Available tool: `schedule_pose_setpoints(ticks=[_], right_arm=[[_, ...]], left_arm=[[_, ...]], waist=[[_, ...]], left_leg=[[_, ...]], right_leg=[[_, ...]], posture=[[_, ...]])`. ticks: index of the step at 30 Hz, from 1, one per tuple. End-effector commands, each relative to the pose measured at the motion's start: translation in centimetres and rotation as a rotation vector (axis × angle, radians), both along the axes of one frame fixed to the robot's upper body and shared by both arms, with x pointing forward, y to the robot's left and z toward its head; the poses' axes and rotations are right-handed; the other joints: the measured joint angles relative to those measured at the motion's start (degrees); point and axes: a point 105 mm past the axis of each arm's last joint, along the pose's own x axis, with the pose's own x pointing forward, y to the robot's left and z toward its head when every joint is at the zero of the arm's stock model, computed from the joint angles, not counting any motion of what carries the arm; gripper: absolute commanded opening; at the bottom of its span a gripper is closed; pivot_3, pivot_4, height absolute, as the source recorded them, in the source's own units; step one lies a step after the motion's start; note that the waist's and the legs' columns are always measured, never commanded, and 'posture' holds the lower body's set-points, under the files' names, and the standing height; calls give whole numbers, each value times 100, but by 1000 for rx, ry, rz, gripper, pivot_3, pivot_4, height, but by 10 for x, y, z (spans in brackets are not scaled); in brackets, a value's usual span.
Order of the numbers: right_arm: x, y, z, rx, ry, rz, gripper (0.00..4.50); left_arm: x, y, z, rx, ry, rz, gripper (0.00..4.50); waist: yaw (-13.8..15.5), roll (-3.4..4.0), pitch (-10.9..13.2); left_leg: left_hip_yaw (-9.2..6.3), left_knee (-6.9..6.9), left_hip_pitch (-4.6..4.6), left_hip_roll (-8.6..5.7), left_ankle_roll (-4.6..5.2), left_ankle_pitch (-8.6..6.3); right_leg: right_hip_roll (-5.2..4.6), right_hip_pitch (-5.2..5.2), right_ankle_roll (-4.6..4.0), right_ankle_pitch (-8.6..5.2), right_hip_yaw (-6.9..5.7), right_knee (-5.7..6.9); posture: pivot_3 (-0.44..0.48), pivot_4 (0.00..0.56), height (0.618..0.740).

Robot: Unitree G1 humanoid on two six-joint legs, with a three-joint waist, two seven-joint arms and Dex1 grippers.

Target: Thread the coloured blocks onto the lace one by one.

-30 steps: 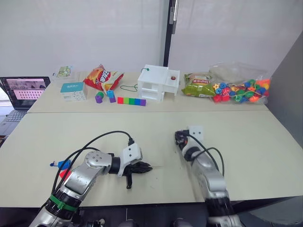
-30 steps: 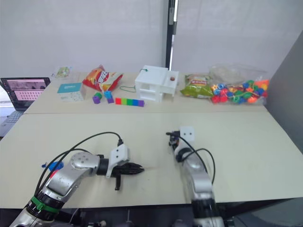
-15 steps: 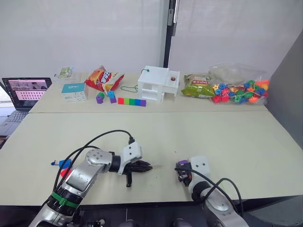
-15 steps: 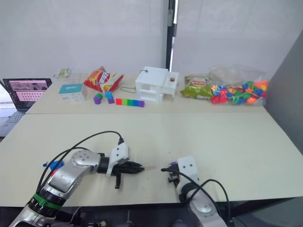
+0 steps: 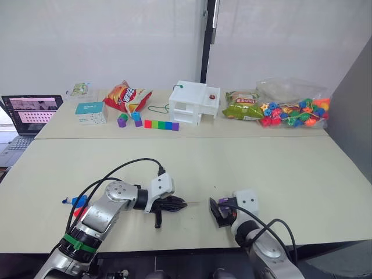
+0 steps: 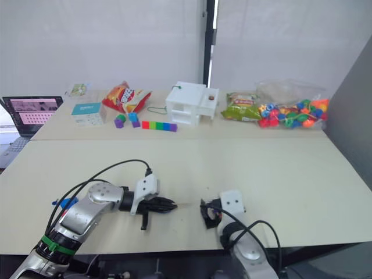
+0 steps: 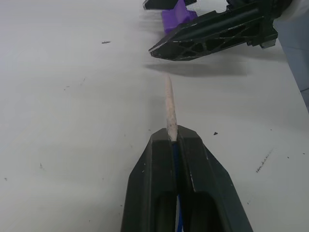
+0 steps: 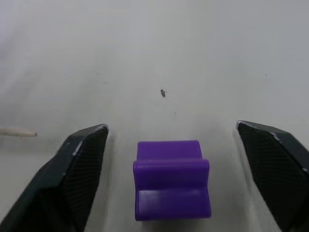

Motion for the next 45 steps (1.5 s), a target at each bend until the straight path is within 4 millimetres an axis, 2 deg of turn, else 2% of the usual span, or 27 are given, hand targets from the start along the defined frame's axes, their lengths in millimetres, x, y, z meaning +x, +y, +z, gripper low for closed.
schedule_pose_setpoints(ticks=[1, 5, 7, 9, 12, 16, 20, 23, 30, 33, 38, 40, 45], right_arm=[[4, 1, 40, 19, -141, 109, 4484], [5, 5, 57, 5, -149, 335, 4484], [2, 5, 61, -5, -103, 506, 4484], [-4, 0, 62, -20, -20, 699, 4484], [-5, -16, 61, -117, 74, 881, 4484], [-1, -29, 56, -255, 138, 1019, 4484], [8, -34, 46, -444, 168, 1168, 4484], [18, -39, 36, -570, 160, 1212, 4484], [32, -40, 28, -641, 140, 1278, 4484], [36, -39, 26, -630, 139, 1286, 3680], [41, -39, 24, -613, 131, 1274, 1904], [41, -39, 23, -604, 130, 1272, 1363], [37, -29, 26, -544, 116, 1255, 1362]], left_arm=[[0, -2, 9, -13, -33, -15, 0], [0, -3, 9, -13, -33, -16, 0], [-2, -4, 8, -13, -32, -20, 0], [-2, -5, 8, -14, -31, -22, 0], [-3, -5, 8, -14, -31, -24, 0], [-5, -5, 8, -14, -31, -22, 0], [-7, -5, 8, -16, -31, -16, 0], [-8, -5, 8, -17, -31, -14, 0], [-13, -6, 7, -19, -26, -14, 0], [-14, -7, 8, -19, -27, -15, 0], [-16, -8, 9, -19, -27, -18, 0], [-16, -8, 10, -17, -28, -22, 0], [-14, -13, 14, -14, -32, -19, 0]], waist=[[-2, 0, 0], [11, -1, 0], [15, -1, 1], [17, -1, 1], [40, -3, 2], [50, -3, 2], [46, -3, 2], [51, -3, 2], [115, -3, 3], [125, -3, 2], [125, -3, 2], [125, -3, 2], [124, -3, 2]], left_leg=[[0, 0, 0, 0, 0, 0], [0, 1, 1, -1, 0, 0], [0, 2, 1, -1, 1, -1], [0, 5, 1, -1, 4, -2], [0, 6, 3, -2, 9, -5], [2, 4, 0, 0, 11, -6], [6, 8, -3, -1, 11, -6], [6, 9, -3, -1, 11, -6], [7, 13, -7, -2, 10, -6], [7, 13, -6, -2, 10, -6], [7, 13, -6, -1, 10, -6], [7, 13, -6, -2, 10, -6], [7, 13, -5, -1, 10, -6]], right_leg=[[0, 1, 0, 0, 0, 0], [0, 4, 0, 0, -1, -1], [0, 5, 0, 0, -2, -2], [0, 9, 0, 0, -3, -3], [-1, 15, 1, 1, -5, -10], [2, 12, 1, 0, -4, -16], [0, 8, 1, 1, 0, -14], [0, 8, 2, 1, -1, -14], [-6, 6, 3, 2, 0, -12], [-5, 6, 3, 2, -1, -9], [-6, 6, 3, 2, -1, -7], [-8, 7, 3, 2, 0, -7], [-8, 6, 3, 2, 0, -6]], posture=[[0, 150, 740], [0, 150, 740], [0, 150, 740], [0, 150, 740], [0, 150, 740], [0, 150, 740], [0, 150, 740], [0, 150, 740], [0, 150, 740], [0, 150, 740], [0, 150, 740], [0, 150, 740], [0, 150, 740]])
